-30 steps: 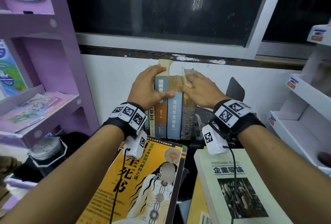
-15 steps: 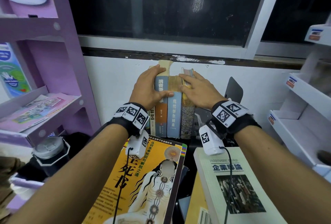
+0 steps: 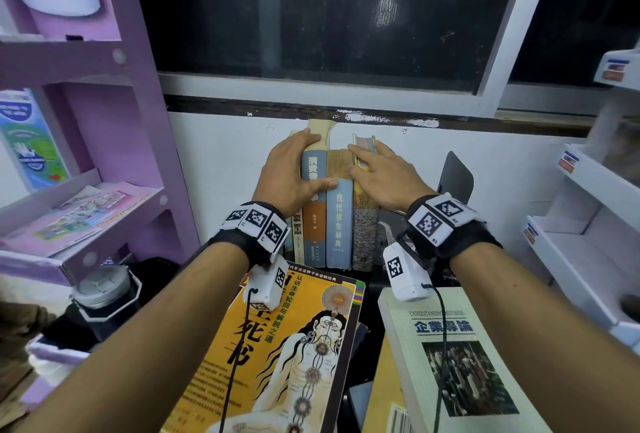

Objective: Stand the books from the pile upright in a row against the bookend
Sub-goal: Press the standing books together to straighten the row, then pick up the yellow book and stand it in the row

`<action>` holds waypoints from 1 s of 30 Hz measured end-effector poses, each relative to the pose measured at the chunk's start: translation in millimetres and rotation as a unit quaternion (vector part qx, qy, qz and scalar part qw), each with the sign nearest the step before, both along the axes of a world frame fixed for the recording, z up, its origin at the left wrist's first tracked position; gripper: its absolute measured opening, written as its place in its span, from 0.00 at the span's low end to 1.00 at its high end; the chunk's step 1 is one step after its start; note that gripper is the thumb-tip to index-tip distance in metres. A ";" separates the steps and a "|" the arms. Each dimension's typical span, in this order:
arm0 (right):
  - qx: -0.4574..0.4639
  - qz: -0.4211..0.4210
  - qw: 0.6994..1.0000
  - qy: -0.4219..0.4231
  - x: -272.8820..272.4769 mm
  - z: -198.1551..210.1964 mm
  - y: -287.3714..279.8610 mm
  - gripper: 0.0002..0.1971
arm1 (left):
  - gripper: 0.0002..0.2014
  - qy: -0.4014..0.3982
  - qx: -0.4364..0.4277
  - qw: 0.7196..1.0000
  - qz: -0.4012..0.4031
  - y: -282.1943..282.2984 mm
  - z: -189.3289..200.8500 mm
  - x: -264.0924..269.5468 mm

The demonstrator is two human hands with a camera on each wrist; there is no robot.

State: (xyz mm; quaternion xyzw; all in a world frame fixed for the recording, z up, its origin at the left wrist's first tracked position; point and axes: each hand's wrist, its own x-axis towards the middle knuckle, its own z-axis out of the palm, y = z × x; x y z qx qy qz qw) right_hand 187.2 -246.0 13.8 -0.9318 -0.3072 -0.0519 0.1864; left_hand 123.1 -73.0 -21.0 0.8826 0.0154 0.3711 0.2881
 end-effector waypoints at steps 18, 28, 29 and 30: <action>0.134 0.057 0.988 0.050 -39.1 -18.2 -27.5 0.42 | 0.40 0.103 0.001 0.995 -0.004 1.5 11.8 -45.8; 0.153 -0.025 0.985 0.071 -89.8 -29.8 -30.1 0.34 | 0.38 0.287 -0.044 0.956 0.033 7.4 -8.4 -98.4; 0.147 -0.031 0.986 0.076 -93.8 -32.5 -29.7 0.31 | 0.38 0.312 -0.052 0.948 0.034 6.7 -11.0 -102.6; 0.139 -0.034 0.986 0.085 -99.1 -34.3 -30.0 0.29 | 0.37 0.332 -0.066 0.941 0.030 7.1 -15.1 -105.2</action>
